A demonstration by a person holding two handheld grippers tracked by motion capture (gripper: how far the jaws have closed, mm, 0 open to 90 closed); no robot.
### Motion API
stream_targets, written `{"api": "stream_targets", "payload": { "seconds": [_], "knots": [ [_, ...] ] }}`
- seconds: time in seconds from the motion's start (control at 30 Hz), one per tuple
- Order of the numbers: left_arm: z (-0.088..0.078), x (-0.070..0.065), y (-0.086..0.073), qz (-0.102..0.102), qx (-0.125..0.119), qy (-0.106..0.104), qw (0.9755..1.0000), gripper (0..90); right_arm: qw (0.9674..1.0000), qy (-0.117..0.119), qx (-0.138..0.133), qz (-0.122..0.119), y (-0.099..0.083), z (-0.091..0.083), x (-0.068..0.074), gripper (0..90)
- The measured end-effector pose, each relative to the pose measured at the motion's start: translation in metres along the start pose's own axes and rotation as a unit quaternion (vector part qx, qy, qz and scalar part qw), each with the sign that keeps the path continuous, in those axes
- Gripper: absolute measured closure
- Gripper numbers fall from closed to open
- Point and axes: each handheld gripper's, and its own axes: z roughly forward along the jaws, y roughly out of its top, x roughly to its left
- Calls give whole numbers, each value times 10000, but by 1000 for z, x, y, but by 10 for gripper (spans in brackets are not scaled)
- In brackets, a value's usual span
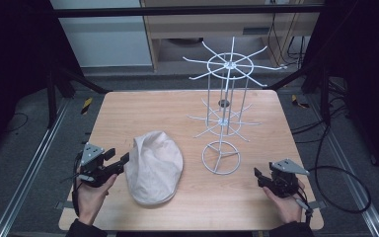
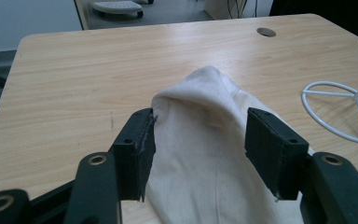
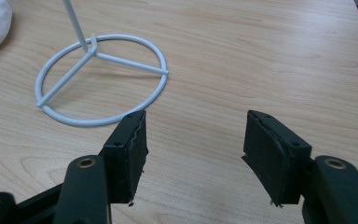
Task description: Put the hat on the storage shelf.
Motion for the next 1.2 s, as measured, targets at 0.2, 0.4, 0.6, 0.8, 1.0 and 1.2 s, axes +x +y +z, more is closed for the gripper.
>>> {"api": "stream_targets", "payload": {
  "seconds": [0.2, 0.4, 0.6, 0.8, 1.0, 1.2],
  "knots": [
    [9, -4, 12, 107, 40, 51, 9999, 424, 10000, 13, -9, 4, 0, 0, 0, 385],
    [20, -11, 18, 181, 179, 57, 9997, 415, 10000, 4, 3, 18, -1, 0, 0, 376],
    [30, -17, 20, 219, 311, 40, 9993, 409, 10000, -14, 1, -20, -1, 1, 0, 370],
    [38, -20, 19, 281, 464, 111, 9985, 406, 10000, 3, 35, -17, -2, 2, 0, 366],
    [45, -21, 18, 256, 650, 102, 9975, 405, 10000, 7, 37, -10, -2, 2, 0, 363],
    [51, -24, 16, 267, 848, 99, 9960, 406, 10000, 13, 41, -19, -2, 2, -1, 361]
  ]
}}
